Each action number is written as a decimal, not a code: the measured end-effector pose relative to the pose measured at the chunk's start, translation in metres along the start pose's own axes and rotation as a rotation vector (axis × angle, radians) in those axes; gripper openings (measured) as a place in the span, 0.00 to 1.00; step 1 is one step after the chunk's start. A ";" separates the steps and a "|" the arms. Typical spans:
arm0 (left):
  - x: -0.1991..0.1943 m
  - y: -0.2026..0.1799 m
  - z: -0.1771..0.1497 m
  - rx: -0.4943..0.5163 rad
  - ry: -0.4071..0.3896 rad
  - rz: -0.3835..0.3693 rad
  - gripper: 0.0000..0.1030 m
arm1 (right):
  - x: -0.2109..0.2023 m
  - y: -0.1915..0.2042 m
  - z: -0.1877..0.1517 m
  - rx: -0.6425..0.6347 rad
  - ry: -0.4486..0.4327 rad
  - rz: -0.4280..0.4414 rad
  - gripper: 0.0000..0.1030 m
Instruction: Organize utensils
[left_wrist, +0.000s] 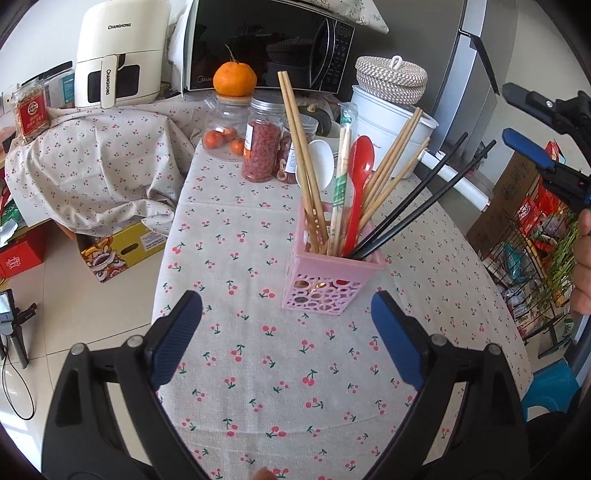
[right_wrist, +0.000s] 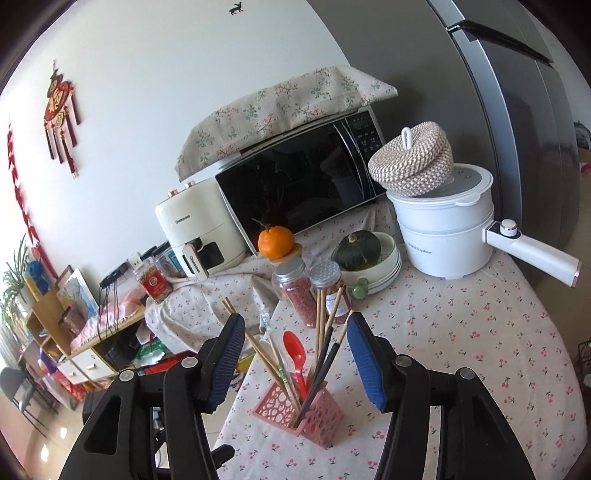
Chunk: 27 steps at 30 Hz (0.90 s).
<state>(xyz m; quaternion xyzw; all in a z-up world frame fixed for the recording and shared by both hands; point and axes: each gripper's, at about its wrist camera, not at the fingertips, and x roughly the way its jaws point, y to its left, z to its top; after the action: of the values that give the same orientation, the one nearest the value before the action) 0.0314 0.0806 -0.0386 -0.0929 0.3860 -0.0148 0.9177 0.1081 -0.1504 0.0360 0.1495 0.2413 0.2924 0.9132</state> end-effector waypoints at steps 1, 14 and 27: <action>-0.001 -0.002 -0.001 -0.002 0.005 0.006 0.98 | -0.008 -0.002 0.001 -0.007 -0.012 -0.006 0.65; -0.035 -0.045 -0.018 -0.009 -0.012 0.056 0.99 | -0.076 -0.022 -0.045 -0.215 0.046 -0.245 1.00; -0.064 -0.081 -0.016 0.081 -0.097 0.086 0.99 | -0.111 -0.022 -0.063 -0.230 0.050 -0.491 1.00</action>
<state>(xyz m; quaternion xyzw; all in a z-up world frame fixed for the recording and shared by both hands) -0.0210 0.0044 0.0104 -0.0397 0.3437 0.0135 0.9382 0.0056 -0.2269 0.0134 -0.0256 0.2578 0.0912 0.9615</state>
